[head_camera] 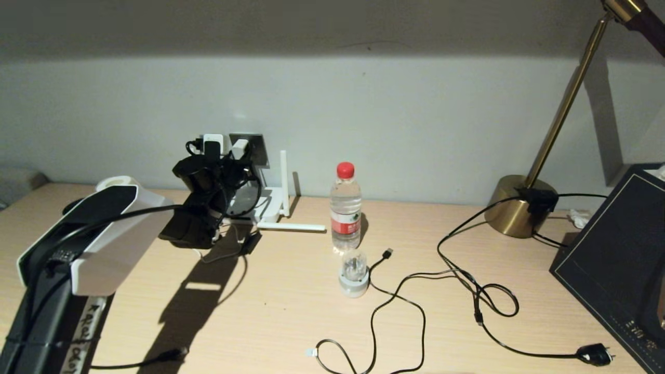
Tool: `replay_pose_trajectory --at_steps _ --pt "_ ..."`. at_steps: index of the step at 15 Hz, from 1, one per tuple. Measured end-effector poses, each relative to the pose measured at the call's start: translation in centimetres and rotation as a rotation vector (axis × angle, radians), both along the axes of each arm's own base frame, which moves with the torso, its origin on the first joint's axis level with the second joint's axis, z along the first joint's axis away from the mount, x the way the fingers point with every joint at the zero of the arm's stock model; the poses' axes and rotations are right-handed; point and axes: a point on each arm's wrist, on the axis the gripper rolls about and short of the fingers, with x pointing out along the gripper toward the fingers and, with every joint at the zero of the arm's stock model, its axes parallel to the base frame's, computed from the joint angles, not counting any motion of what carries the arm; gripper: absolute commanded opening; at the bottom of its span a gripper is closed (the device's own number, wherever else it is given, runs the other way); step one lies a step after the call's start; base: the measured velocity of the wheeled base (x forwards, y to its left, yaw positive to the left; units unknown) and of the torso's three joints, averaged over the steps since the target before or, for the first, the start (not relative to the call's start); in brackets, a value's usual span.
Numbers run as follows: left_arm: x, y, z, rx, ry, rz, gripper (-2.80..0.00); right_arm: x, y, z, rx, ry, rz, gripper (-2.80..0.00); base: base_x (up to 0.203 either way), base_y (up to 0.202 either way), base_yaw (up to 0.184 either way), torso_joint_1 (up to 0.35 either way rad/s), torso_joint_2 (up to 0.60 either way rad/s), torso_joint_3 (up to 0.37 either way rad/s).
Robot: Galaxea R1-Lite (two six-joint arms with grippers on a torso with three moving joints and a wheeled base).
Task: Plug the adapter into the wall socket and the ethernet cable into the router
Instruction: Plug plug into socket
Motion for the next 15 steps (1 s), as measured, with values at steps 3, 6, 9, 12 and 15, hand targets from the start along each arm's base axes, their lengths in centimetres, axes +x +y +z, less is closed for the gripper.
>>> replay_pose_trajectory --at_steps 3,6,9,12,15 --pt "0.23 -0.02 -0.34 0.0 0.005 0.002 -2.8 0.0 0.0 0.0 0.0 0.0 0.0 -2.8 0.0 0.0 0.0 0.0 0.0 0.0" --pt "0.3 -0.03 -0.57 0.0 0.008 0.004 -2.8 0.0 0.0 0.0 0.0 0.0 0.0 -2.8 0.0 0.0 0.0 0.0 0.0 0.0" --pt "0.31 -0.03 -0.63 0.0 0.01 0.004 -2.8 0.0 0.0 0.0 0.0 0.0 0.0 -2.8 0.0 0.0 0.0 0.0 0.0 0.0" --pt "0.3 -0.06 -0.66 -0.001 0.012 0.009 -2.8 0.0 0.0 0.0 0.0 0.0 0.0 -2.8 0.0 0.0 0.0 0.0 0.0 0.0" --pt "0.25 -0.11 -0.61 -0.002 0.012 0.008 -2.8 0.0 0.0 0.0 0.0 0.0 0.0 -2.8 0.0 0.0 0.0 0.0 0.0 0.0"
